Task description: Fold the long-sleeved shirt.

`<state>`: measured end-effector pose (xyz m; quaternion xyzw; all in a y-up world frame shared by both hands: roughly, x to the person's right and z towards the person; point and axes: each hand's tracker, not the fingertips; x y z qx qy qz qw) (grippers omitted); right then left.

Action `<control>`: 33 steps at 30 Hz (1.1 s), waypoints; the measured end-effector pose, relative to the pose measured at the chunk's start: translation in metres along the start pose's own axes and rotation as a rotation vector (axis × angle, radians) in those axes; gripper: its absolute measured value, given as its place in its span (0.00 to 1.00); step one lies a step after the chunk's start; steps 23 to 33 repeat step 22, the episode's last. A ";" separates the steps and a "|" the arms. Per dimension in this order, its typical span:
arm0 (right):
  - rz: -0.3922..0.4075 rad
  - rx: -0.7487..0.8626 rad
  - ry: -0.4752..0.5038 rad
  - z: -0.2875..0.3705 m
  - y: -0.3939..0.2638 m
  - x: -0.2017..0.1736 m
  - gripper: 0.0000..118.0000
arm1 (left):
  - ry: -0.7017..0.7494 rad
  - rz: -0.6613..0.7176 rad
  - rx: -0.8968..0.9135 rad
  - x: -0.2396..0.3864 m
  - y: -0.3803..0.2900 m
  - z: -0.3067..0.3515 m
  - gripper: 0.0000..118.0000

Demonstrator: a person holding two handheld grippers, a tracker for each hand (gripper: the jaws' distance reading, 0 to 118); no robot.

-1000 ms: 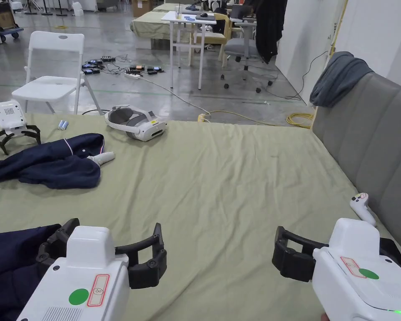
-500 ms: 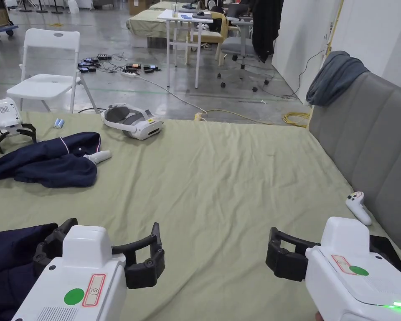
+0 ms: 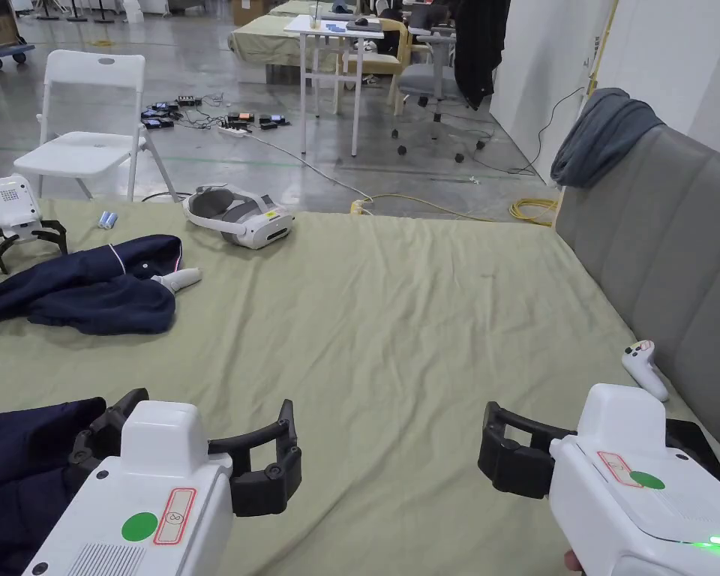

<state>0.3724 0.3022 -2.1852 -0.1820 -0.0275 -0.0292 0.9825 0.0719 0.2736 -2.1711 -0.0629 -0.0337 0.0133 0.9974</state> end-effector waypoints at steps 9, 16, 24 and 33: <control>-0.007 -0.016 -0.023 -0.006 -0.005 0.005 1.00 | 0.010 -0.019 -0.014 0.002 -0.001 -0.002 0.94; 0.009 0.041 -0.021 0.003 0.003 0.004 1.00 | 0.011 -0.014 -0.002 0.000 0.000 -0.003 0.94; -0.092 -0.072 -0.047 -0.008 -0.002 0.011 1.00 | 0.015 -0.007 -0.059 -0.001 -0.008 -0.012 0.94; -0.092 -0.072 -0.047 -0.008 -0.002 0.011 1.00 | 0.015 -0.007 -0.059 -0.001 -0.008 -0.012 0.94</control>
